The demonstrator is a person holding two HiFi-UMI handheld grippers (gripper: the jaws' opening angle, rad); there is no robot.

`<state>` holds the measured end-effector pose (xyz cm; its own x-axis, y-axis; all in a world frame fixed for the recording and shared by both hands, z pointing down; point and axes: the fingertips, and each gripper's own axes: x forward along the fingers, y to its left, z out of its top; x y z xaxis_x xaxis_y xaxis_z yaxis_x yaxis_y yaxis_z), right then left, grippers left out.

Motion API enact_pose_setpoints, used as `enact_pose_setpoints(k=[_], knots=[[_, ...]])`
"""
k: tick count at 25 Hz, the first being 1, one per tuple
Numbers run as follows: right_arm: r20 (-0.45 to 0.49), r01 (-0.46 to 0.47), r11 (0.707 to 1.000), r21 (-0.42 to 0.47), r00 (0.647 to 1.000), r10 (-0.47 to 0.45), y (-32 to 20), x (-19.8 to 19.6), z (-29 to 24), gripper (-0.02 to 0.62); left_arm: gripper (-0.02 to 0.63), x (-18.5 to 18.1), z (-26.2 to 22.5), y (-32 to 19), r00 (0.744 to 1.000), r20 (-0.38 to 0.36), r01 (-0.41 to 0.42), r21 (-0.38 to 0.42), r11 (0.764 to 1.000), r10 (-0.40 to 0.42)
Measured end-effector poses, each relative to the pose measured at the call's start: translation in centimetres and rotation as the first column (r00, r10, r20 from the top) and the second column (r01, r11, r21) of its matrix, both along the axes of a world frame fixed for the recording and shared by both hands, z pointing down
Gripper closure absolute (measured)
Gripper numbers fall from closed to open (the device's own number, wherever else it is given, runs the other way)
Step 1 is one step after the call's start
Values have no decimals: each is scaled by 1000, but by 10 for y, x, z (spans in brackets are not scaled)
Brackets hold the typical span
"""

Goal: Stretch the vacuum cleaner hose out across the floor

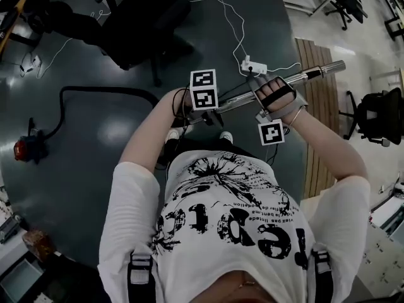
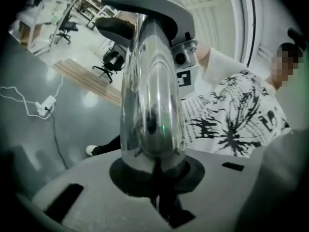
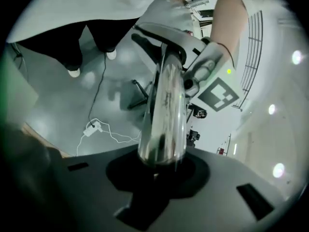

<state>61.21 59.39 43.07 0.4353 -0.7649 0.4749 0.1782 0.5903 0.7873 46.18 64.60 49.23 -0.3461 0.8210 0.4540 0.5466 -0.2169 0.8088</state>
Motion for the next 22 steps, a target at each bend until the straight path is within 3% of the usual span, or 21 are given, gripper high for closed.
enact_pose_setpoints(k=[3,6,9,12,14,16,19,22], knots=[[-44,11,999,51,999,-9,32,6,-3,511,558,-7,-13,36,990,114,-67,-106,992,79],[54,-71,997,-37,996,73,51,13,8,512,558,-2,-12,49,984,142,-86,-147,985,107],[198,-191,968,-162,955,221,68,15,25,515,558,20,5,52,998,26,-53,-49,997,54],[148,-237,919,-316,944,295,92,27,38,518,558,33,14,63,997,-74,-18,-13,1000,17],[169,-268,866,-423,915,366,109,25,48,518,537,40,15,70,994,-106,31,-60,998,-37],[207,-305,794,-527,859,467,127,17,60,518,481,50,17,71,983,-142,101,-104,989,-115],[258,-347,644,-682,709,656,156,-1,77,518,382,67,25,69,938,-279,185,-99,978,-206],[280,-345,506,-790,531,800,173,-5,88,518,325,92,37,61,840,-504,229,-8,973,-202]])
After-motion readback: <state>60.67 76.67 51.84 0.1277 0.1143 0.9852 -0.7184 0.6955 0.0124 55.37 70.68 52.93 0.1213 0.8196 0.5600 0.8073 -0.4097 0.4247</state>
